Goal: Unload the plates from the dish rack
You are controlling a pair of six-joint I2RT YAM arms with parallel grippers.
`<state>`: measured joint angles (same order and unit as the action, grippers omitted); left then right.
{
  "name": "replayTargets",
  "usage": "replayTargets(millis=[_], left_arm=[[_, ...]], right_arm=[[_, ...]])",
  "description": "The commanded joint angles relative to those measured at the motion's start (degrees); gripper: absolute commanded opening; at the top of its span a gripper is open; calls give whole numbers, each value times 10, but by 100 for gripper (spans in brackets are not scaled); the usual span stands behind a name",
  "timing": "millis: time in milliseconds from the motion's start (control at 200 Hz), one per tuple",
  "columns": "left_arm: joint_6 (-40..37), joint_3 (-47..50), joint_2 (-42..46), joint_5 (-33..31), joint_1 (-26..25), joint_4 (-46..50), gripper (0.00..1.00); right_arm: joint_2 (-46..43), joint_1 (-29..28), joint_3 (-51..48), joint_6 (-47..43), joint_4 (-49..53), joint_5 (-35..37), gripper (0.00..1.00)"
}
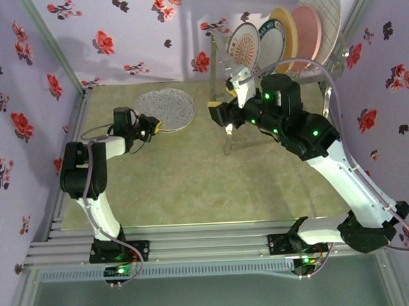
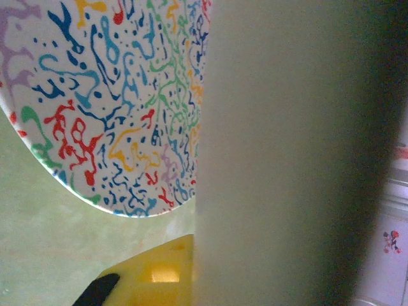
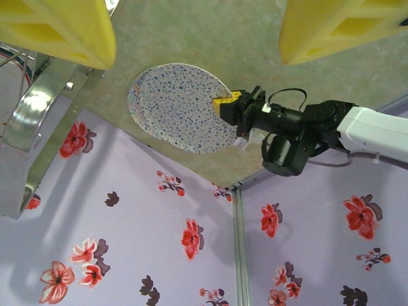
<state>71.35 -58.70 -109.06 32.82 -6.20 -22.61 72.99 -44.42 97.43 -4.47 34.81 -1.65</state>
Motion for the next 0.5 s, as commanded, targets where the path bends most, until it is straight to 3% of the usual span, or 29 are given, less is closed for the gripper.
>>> replayTargets(millis=[0, 495], left_arm=[[-19, -24, -24, 29, 6, -70, 0], [-5, -75, -93, 44, 11, -72, 0]], right_arm=[[-5, -4, -3, 6, -5, 6, 70], [0, -4, 7, 7, 4, 5, 70]])
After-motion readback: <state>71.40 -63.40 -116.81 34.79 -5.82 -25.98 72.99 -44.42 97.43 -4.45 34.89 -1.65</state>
